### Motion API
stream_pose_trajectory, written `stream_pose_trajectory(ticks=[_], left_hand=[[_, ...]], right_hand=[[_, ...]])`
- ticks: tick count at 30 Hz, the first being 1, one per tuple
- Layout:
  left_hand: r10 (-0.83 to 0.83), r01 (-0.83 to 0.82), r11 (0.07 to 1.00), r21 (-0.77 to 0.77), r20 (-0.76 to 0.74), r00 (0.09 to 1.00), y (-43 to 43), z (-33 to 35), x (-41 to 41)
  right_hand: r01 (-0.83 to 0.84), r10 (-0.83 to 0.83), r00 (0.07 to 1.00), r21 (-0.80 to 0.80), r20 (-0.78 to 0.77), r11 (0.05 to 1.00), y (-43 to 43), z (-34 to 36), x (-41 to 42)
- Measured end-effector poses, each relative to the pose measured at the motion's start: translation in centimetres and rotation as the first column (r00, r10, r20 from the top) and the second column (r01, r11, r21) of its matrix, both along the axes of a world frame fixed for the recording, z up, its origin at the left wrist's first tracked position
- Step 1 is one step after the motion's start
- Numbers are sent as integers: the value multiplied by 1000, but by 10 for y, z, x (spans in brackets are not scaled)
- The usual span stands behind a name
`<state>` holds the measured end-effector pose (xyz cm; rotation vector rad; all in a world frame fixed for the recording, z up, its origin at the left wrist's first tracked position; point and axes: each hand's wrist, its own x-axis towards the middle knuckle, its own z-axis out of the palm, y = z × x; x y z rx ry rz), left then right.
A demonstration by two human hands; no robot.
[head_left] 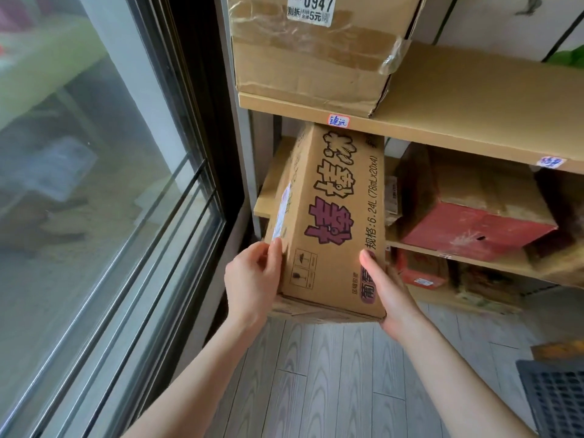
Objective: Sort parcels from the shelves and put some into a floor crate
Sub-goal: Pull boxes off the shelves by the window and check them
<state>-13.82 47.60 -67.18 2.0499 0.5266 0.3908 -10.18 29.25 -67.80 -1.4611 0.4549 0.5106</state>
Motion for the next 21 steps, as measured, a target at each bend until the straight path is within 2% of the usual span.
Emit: stream_pose_trajectory(ticks=[4,8,12,17,21], left_hand=[[-108,95,985,-146,-84,991,-15,-18,5],[-133,102,968,-229,-122,984,-26,-30,12],[-69,-32,951,-307,-311,948,-22,-66,23],[-101,-202,875,-440,-574,813,-15,-115,36],[-137,-286,800,-527,-626,768,-21,-142,43]], right_hand=[[31,-31,999,-1,-15,1000,-20,-2,-4],[53,-53,999,-65,7,996,-46,0,8],[-4,7,1000,-126,29,992,-69,5,24],[-20,25,999,-109,45,994,-78,0,31],[-19,24,998,-101,51,995,-83,-6,36]])
